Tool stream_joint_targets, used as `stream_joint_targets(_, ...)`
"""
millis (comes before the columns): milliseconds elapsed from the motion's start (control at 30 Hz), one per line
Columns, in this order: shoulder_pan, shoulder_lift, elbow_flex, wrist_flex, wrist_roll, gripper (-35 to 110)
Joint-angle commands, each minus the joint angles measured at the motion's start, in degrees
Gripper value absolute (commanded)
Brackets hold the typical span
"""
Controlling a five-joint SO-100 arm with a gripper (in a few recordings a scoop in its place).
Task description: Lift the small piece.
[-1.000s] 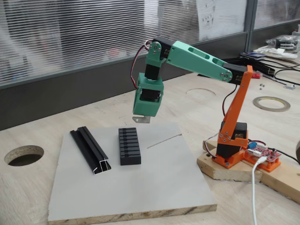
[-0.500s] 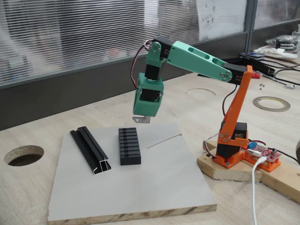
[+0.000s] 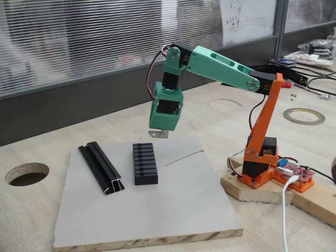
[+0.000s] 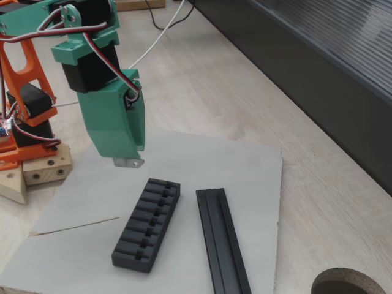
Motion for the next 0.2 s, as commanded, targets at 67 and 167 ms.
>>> stream_joint_targets(67,1.32,2.46,-0.44,1.58,-0.35,2)
stream_joint_targets(167,1.32,2.46,-0.53,1.58,-0.35,2)
